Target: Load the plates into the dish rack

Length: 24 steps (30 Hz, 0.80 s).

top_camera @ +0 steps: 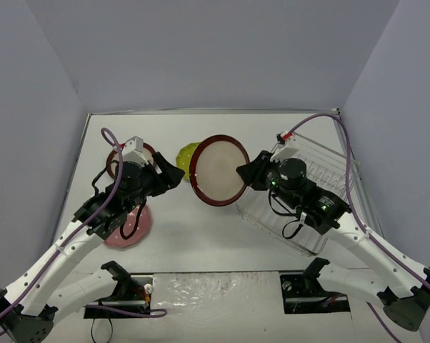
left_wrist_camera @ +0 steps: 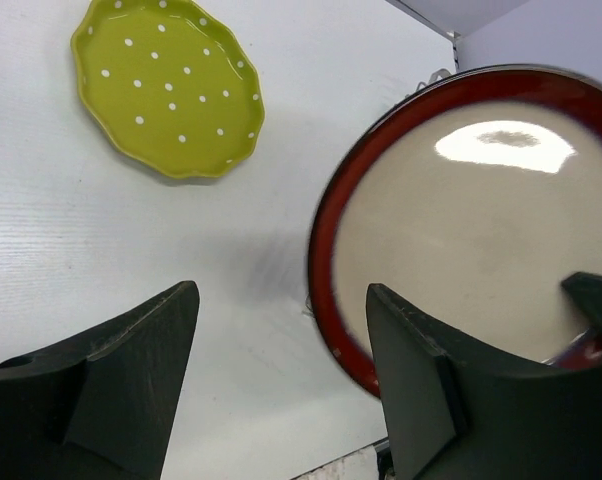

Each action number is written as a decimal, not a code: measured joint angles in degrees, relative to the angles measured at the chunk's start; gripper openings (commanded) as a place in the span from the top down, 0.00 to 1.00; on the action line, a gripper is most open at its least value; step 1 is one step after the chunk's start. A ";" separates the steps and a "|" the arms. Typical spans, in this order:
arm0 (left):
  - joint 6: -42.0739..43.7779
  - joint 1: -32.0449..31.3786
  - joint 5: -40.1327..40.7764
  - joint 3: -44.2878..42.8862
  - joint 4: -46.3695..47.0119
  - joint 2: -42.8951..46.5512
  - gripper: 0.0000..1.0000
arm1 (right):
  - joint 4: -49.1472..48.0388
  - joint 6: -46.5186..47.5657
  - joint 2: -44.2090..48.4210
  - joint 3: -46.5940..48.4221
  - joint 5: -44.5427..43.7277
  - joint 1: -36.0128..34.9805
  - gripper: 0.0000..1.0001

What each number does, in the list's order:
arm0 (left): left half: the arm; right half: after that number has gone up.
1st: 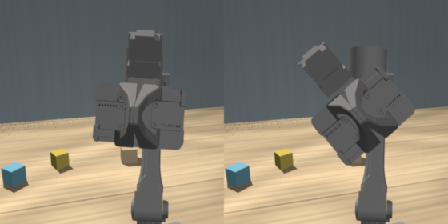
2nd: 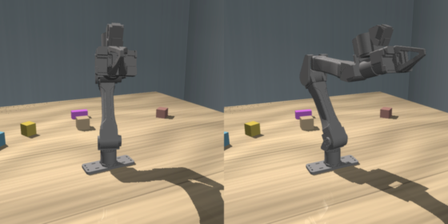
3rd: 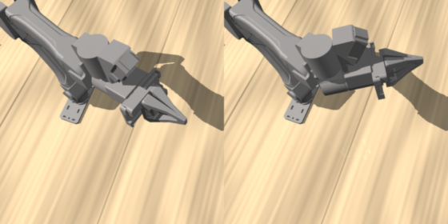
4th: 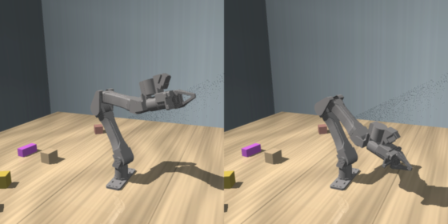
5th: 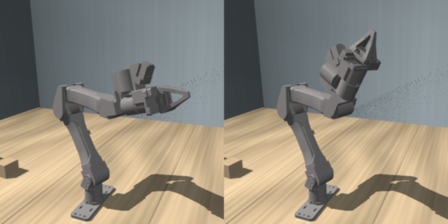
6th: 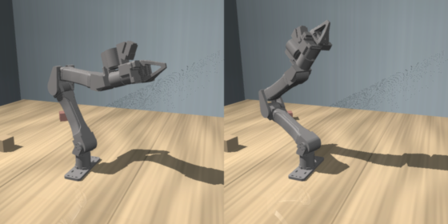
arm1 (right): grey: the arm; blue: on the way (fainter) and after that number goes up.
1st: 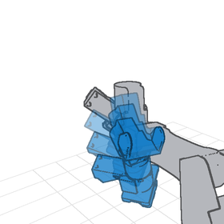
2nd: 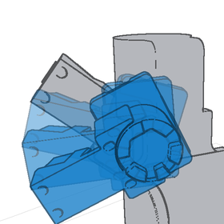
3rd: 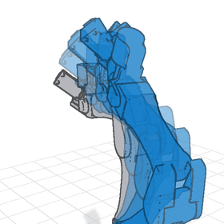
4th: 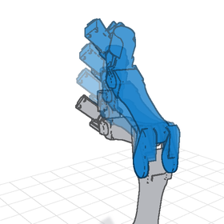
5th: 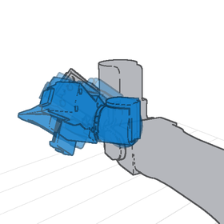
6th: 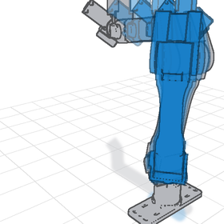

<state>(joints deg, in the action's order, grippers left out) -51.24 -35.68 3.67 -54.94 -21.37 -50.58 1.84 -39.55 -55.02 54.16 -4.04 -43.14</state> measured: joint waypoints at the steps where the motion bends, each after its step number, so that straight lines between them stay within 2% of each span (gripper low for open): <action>1: 0.06 0.00 0.22 0.00 -0.01 0.03 0.36 | 1.84 0.31 0.27 1.50 -2.09 -0.01 1.00; 14: 1.17 0.00 1.78 -0.35 -3.62 0.87 0.40 | 28.63 -2.43 -2.83 19.28 -39.64 0.36 1.00; 19: 1.30 0.00 1.49 -0.39 -4.17 0.13 0.39 | 39.79 -7.17 -5.62 24.06 -47.47 1.83 1.00; 24: 1.31 0.00 0.58 0.00 -3.61 -0.95 0.38 | 49.43 -11.48 -7.20 27.85 -49.96 6.45 1.00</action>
<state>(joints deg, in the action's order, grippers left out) -49.93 -35.68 4.26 -54.93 -24.98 -51.53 51.26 -51.03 -62.22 82.01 -54.00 -36.69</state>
